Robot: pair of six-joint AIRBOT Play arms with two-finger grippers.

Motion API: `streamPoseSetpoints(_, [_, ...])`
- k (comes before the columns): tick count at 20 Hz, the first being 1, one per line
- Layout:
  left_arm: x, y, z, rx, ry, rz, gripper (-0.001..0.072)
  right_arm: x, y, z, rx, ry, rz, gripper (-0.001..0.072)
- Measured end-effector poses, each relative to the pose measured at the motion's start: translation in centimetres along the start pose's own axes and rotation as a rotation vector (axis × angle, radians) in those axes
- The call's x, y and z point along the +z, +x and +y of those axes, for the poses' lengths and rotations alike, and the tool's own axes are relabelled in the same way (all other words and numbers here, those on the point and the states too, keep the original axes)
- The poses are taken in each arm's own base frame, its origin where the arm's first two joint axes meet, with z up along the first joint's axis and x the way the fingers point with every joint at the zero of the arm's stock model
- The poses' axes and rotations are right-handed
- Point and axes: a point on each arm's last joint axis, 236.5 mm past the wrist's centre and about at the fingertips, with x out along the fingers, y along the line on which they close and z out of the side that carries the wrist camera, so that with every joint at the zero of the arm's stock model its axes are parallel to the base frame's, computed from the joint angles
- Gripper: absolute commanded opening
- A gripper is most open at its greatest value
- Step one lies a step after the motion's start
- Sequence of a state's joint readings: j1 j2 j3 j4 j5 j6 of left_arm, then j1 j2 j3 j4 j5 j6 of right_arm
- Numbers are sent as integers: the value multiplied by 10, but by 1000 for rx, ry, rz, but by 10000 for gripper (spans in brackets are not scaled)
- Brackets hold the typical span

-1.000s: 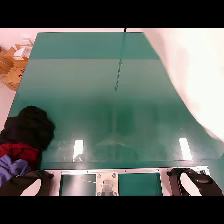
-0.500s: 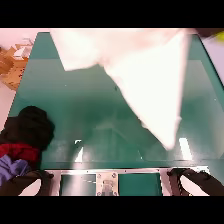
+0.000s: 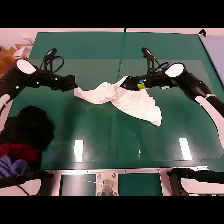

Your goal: Fold the shirts.

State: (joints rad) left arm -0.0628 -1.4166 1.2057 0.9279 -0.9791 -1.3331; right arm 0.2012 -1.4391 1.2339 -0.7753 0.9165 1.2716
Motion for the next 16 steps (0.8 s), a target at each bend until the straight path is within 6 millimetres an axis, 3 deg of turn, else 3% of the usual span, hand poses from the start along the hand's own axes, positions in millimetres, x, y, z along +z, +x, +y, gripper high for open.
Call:
streamPoseSetpoints(2, [-6,8,13,38,16,29,19,11,-31,-34,-38,45,-12,310])
streamPoseSetpoints(4, [-9,9,24,77,45,55,19,14,-73,-77,-104,104,-29,393])
streamPoseSetpoints(6, [-7,6,31,113,75,68,19,-6,-111,-126,-178,211,-21,393])
streamPoseSetpoints(8, [-9,5,38,145,88,83,19,-36,-132,-168,-231,336,-15,393])
streamPoseSetpoints(10, [-8,4,42,162,95,87,19,-68,-132,-196,-257,440,4,393])
streamPoseSetpoints(12, [-7,3,44,173,98,85,20,-86,-119,-213,-248,506,9,393])
streamPoseSetpoints(16, [-5,3,47,184,103,79,19,-91,-79,-220,-171,564,27,393])
